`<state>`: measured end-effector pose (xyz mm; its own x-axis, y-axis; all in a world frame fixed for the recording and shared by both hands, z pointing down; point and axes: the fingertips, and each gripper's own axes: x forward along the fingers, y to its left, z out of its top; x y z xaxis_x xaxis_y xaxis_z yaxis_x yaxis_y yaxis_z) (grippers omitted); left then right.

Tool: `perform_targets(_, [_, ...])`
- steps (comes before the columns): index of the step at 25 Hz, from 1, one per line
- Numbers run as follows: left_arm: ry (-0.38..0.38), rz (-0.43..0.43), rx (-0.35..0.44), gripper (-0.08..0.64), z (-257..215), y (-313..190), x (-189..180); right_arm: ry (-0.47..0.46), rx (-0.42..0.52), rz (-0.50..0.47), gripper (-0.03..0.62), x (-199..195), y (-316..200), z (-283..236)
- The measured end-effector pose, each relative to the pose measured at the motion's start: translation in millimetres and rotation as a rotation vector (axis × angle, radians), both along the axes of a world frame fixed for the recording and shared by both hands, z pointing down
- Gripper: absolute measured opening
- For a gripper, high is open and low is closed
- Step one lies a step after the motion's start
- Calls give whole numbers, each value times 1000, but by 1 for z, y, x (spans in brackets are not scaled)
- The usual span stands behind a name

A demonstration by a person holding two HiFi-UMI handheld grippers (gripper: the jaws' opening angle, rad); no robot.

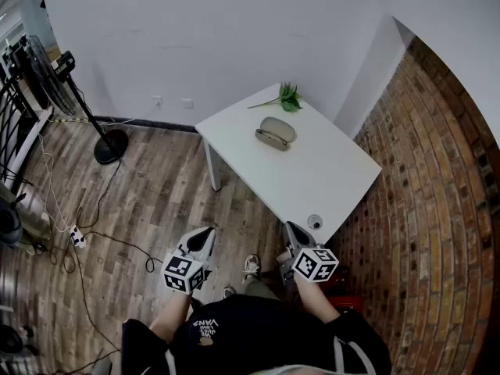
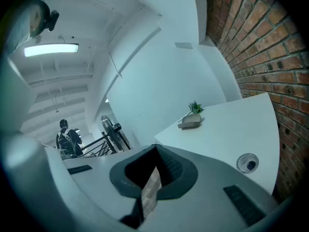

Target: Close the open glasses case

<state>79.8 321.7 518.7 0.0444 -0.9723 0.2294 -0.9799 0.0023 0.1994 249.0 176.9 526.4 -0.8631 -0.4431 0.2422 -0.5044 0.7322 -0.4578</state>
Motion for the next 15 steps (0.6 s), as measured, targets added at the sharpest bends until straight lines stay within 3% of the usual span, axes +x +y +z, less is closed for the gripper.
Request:
perform_targets(9, [-20,-3,60,9,-7,-39,-15,-23,22,-12,-1,-19,-34,-7])
perform_targets(11, [-3,13,62,140,-8,-53,-16,-1,46,-9,0,-23,-46,-7])
perform_targets(12, [9,23,62,173,-8,-61,-16,20,62,-8,0,-25,-53,-7])
perform_targets(15, [21,44,54,200,-8,-87,-20,62,86,-16,180,-36,-76,-6])
